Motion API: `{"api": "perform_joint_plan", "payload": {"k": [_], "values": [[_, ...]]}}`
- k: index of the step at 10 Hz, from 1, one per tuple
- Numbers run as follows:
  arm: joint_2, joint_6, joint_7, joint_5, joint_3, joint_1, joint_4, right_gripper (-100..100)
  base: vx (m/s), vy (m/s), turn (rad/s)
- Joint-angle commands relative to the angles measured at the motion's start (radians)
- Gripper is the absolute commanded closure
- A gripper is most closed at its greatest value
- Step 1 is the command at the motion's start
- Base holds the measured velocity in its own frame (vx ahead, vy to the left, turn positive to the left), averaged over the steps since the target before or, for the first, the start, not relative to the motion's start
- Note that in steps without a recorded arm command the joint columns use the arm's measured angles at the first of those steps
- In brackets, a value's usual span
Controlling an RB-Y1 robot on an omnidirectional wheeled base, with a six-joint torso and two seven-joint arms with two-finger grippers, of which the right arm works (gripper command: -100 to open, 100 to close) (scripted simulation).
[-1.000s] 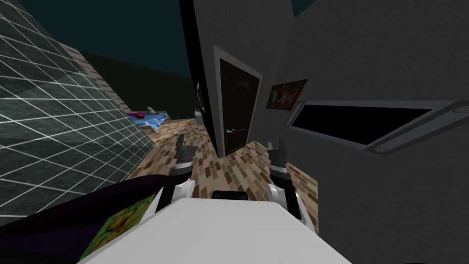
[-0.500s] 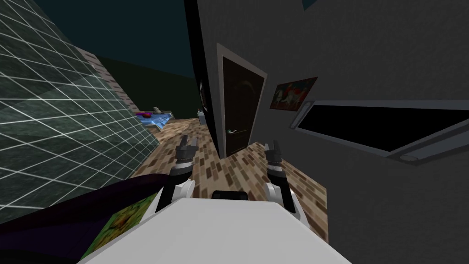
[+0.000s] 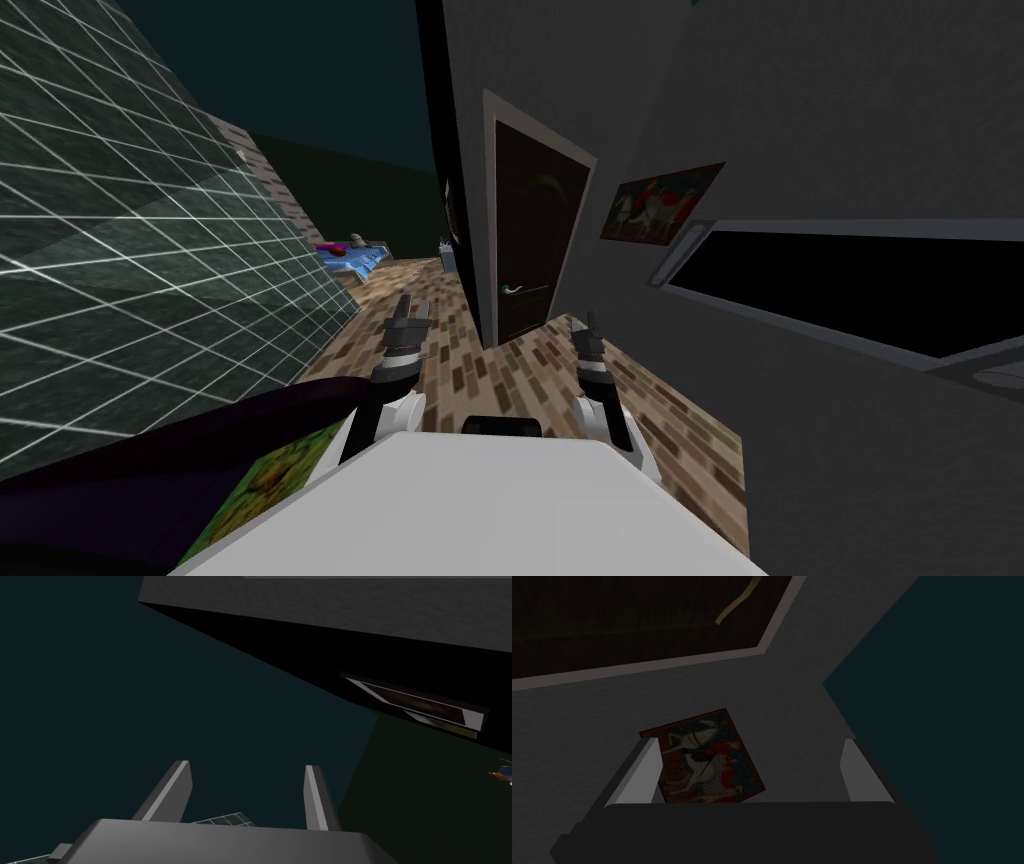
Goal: Pull the door open
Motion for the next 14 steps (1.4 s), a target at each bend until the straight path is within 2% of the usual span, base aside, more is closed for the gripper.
{"api": "perform_joint_plan", "payload": {"k": [1,3,4,8,9,12,13,14], "values": [[-0.013,-0.008,-0.006,-0.002,0.005,-0.016,0.045,-100,0.091,0.0,0.122],[-0.029,-0.019,-0.014,-0.005,0.01,-0.041,0.102,-100,0.108,0.003,0.128],[-0.029,-0.019,-0.014,-0.005,0.01,-0.041,0.111,-100,0.067,0.001,0.035],[-0.066,-0.045,-0.032,-0.013,0.022,-0.096,0.244,-100,0.077,0.003,0.13],[-0.066,-0.045,-0.032,-0.013,0.022,-0.096,0.257,-100,0.065,-0.01,0.053],[-0.095,-0.065,-0.046,-0.018,0.031,-0.14,0.36,-100,0.077,-0.01,0.13],[-0.095,-0.065,-0.046,-0.018,0.031,-0.14,0.372,-100,0.066,-0.004,0.059],[-0.105,-0.072,-0.051,-0.02,0.034,-0.155,0.412,-100,0.058,0.009,0.107]]}}
